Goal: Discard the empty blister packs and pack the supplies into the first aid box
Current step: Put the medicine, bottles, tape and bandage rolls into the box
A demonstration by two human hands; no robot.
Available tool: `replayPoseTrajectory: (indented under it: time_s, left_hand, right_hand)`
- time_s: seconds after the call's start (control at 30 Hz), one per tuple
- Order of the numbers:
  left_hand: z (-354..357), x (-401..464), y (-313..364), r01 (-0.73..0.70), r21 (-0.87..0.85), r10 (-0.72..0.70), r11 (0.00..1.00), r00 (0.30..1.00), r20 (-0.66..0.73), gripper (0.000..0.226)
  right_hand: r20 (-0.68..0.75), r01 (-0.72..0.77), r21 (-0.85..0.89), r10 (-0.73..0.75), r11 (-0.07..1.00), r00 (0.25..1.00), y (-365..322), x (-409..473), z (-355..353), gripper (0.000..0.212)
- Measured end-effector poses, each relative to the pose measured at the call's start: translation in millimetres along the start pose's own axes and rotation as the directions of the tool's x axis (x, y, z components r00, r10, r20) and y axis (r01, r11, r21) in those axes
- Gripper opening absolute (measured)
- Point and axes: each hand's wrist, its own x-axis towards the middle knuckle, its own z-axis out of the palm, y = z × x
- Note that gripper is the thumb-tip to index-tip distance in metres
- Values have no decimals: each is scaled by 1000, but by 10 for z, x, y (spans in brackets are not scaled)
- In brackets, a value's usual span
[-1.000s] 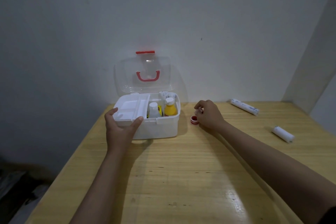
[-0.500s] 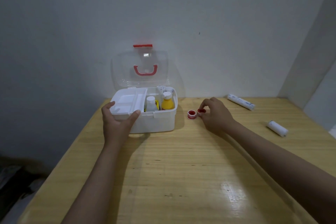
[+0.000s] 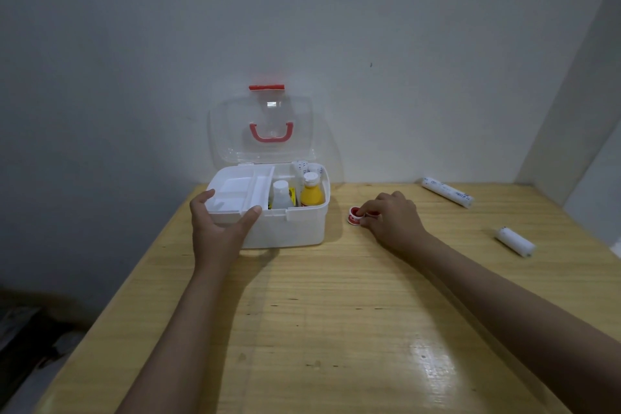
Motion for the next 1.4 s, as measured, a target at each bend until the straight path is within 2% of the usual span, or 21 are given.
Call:
replayPoseTrajectory:
  time_s: [0.2,0.37,0.53,0.73,1.0,1.13,1.3,1.4]
  left_hand:
    - [1,-7,10,3,-2,-3,1000,1000,-3,81]
    - [-1,-18,17,6,-9,-6,1000,1000,11,82]
    - [-4,-5,-9,16,-29,-15,999,1000,24,81]
    - [-33,-5,-5,-9,-33,11,999,999,38,78]
    - [-108,27,-6,16,-19,-15,1000,995,97,76]
    - [-105,26,-55,-2,-15,4,1000,997,76,73]
    - [-103,26,-63,10,-34,-8,999,997,70,73]
    - [-111,29,-72,-1,-28,3,1000,998,67,71]
  right_hand:
    - [4,1,103,-2,995,1000,6,-58,-55,17]
    - [-31,83,255,-77,963,997,-55,-9,-262,13]
    - [-136,195,298,-160,935,978,-353,132,-652,10]
    - [-150,291,321,-256,901,955,-908,397,-888,12]
    - [-38,377,270,-381,886,924,-1639,878,-602,18]
    - [73,366,277,-399,888,914,-1882,1074,-457,19]
    - [229,383,181,-417,906,879,-2070,1195,-239,20]
    - [273,397,164,-428,903,862,-2129,1208,-150,21]
